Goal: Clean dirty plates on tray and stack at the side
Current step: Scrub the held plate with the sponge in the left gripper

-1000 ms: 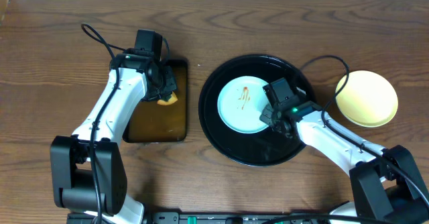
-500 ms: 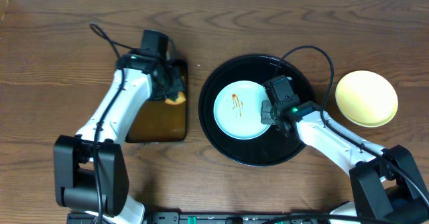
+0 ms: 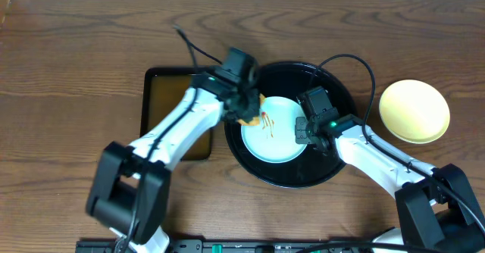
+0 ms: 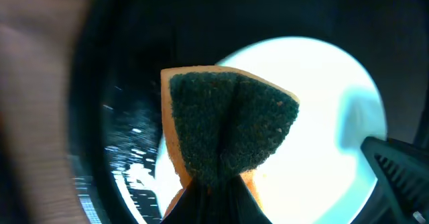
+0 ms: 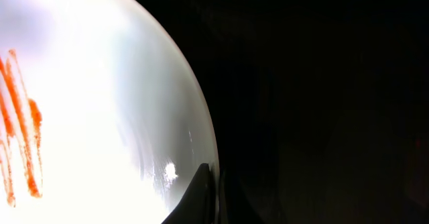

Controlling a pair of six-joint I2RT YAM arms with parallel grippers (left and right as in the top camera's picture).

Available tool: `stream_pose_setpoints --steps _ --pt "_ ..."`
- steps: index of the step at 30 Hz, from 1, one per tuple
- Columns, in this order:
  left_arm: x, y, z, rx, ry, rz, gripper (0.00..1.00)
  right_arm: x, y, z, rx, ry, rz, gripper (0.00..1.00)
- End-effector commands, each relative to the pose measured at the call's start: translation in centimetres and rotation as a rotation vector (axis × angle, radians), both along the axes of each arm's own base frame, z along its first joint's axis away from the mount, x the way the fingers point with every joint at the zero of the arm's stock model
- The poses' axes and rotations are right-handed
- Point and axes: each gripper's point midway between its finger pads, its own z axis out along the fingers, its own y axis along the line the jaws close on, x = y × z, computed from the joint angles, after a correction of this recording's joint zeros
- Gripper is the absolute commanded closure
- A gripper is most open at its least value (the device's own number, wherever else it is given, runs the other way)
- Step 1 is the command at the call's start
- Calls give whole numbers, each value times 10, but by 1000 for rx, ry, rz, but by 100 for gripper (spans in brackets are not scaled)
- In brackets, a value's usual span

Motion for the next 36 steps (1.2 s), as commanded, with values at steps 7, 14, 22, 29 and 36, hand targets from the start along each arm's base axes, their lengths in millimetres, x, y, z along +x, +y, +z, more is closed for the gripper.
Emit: stream_pose_setpoints --steps 7,14,22,29,36 --pt "-25 -38 -23 -10 73 0 92 -4 -2 -4 -4 20 -22 99" --pt "-33 -54 -22 -20 58 -41 92 -7 -4 -5 -11 32 -22 99" --pt "-28 -61 -23 -42 48 -15 92 -9 -5 -6 -17 44 -22 99" --pt "-33 -66 -46 -17 83 -28 92 -11 -5 -7 -17 51 -21 99" --pt "-28 -45 -69 107 71 12 92 -14 -7 -8 -20 67 -35 99"
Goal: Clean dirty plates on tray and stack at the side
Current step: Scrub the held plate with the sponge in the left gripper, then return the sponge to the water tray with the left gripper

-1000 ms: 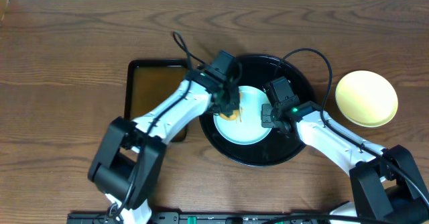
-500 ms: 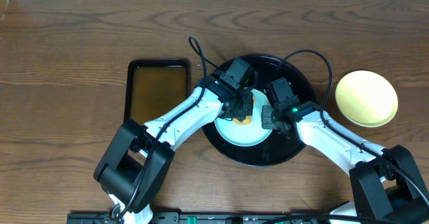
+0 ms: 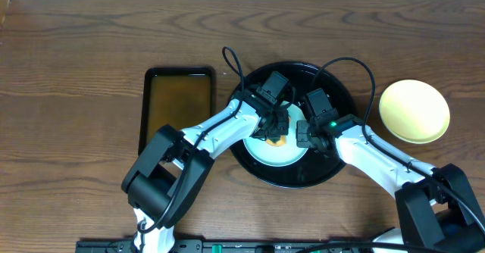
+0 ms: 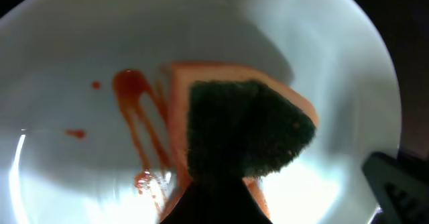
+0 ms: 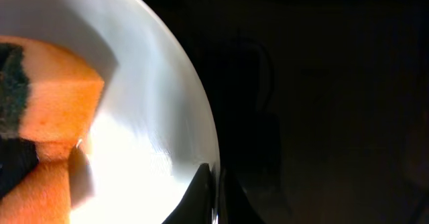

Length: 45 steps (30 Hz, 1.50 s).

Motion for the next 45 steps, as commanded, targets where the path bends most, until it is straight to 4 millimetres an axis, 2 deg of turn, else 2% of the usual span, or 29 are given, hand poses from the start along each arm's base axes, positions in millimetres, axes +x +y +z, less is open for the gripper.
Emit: stream_pose_setpoints --steps 1,8,13,16,23,29,35,41,45 --pt "6 22 -15 114 -22 39 92 -2 -3 -3 -16 9 -15 99" --pt "30 54 -15 221 -101 116 91 -2 -3 -3 -17 11 -15 99" --pt "48 58 -11 195 -144 148 89 -2 -3 -3 -17 11 -15 99" --pt "42 62 -14 214 -120 146 89 -2 -3 -3 -17 12 -15 99" --pt "6 81 -22 296 29 132 89 -3 -4 -3 -18 13 -15 99" --pt "-10 71 -21 239 103 71 92 -3 -4 -3 -19 15 -15 99" --pt "-2 63 2 196 32 -36 92 -5 -5 -4 -24 21 -19 99" --pt "6 59 43 142 -76 -78 92 -18 -34 -7 -101 59 -232 99" --pt "14 69 57 135 -110 -46 92 -19 -39 -7 -102 66 -266 99"
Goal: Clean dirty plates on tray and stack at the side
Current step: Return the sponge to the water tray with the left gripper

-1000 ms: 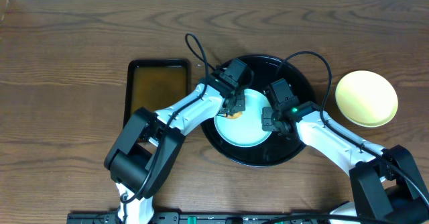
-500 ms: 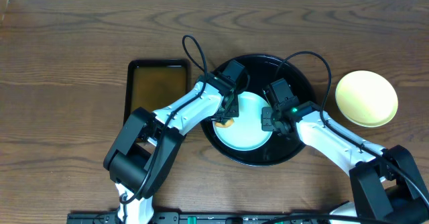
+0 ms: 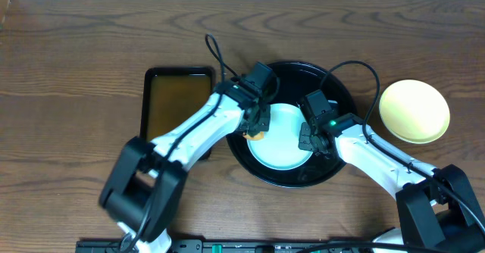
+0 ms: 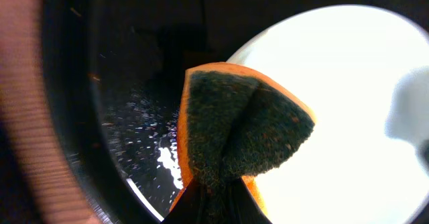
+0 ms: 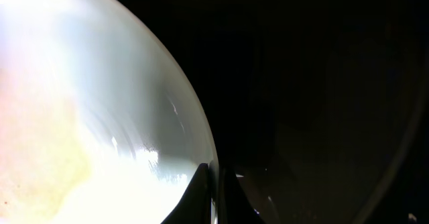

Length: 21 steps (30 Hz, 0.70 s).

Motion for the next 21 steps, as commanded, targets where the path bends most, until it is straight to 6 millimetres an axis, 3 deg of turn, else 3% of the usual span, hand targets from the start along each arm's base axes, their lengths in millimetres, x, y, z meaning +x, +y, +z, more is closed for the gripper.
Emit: stream_pose_setpoints --steps 1,7,12,16,21 --pt "8 14 13 -3 -35 10 92 0 -22 -4 -74 -12 -102 99" --pt "13 18 14 -11 -37 44 92 2 -21 -3 -68 -21 -101 99" --pt "22 33 14 35 -68 81 92 2 -21 -4 -68 -21 -101 99" --pt "30 56 13 45 -54 141 92 6 -18 -3 -54 -35 -95 99" --pt "45 98 12 62 -43 226 92 19 -8 1 -21 -85 -35 95"
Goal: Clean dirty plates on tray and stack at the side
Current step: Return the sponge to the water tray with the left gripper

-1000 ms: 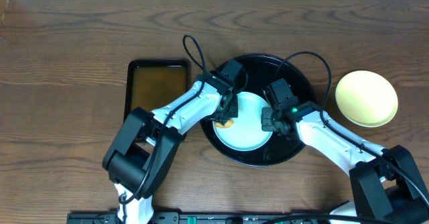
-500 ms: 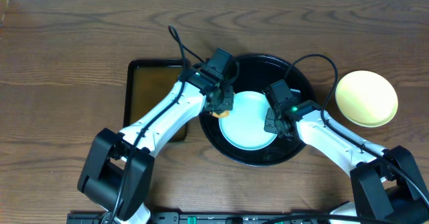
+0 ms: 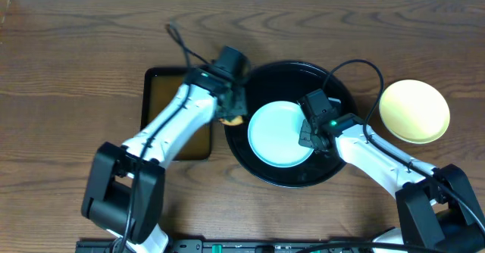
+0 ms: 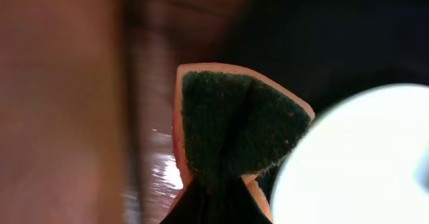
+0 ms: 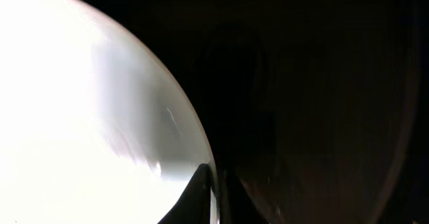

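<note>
A pale blue plate (image 3: 279,134) lies in the round black tray (image 3: 333,86), its face showing no stain. My right gripper (image 3: 306,136) is shut on the plate's right rim (image 5: 201,143), pinching the edge between its fingers. My left gripper (image 3: 231,110) is shut on an orange sponge with a dark green scouring face (image 4: 234,127), held at the tray's left rim, between the tray and the brown rectangular tray (image 3: 163,101). In the left wrist view the plate (image 4: 362,157) glows at lower right.
A yellow plate (image 3: 414,110) sits upside down on the wooden table to the right of the black tray. The brown rectangular tray lies left of the black tray. Cables trail from both arms.
My left gripper with the sponge has moved left, off the plate's left edge to the black tray's left rim. The right gripper still holds the plate's rim.
The plate carried red streaks with the sponge at its upper left edge. Then the sponge was on the plate's middle by the streaks. Later the plate looked clean with the sponge at its left edge. Now the sponge is off the plate, by the tray's rim.
</note>
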Controlling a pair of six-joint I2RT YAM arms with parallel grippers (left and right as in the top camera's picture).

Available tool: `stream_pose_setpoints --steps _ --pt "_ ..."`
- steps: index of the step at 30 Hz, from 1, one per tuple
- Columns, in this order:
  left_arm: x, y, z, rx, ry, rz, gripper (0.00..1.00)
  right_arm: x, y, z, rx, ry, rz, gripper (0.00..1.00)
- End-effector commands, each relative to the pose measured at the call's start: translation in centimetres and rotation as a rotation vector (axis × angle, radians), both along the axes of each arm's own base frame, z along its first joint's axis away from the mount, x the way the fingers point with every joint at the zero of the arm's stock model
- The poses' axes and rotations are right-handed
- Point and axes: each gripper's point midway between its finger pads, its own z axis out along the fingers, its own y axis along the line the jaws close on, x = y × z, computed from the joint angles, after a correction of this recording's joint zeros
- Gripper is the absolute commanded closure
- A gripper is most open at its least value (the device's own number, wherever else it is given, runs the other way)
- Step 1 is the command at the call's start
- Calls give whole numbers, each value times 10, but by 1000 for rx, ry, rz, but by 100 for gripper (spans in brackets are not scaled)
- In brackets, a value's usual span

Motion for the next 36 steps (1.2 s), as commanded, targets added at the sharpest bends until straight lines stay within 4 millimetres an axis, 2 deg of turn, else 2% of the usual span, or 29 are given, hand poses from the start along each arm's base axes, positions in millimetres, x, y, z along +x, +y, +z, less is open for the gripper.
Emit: stream_pose_setpoints --steps 1,3,7,11,18,27,29,32,34,36 --pt "9 33 -1 34 -2 51 92 6 -6 -2 -26 -21 28 95" --pt "13 53 -2 37 7 102 92 7 -2 -4 -18 -19 54 94" --pt "16 76 -2 40 19 164 92 1 2 -16 -3 27 69 95" --pt "18 89 -6 42 23 197 92 -1 4 -25 1 55 95 96" --pt "15 103 -22 91 58 197 92 4 7 -24 0 32 127 99" --pt "10 111 -52 108 139 206 92 1 6 -25 -5 45 127 99" --pt "11 103 -57 72 149 149 92 1 6 -25 -5 46 127 99" --pt "11 78 -62 -49 161 19 92 1 6 -25 -6 46 127 99" --pt "10 75 -64 -60 165 0 92 1 6 -25 -5 46 127 99" --pt "11 82 -67 -23 164 9 91 1 6 -25 -5 46 127 99"
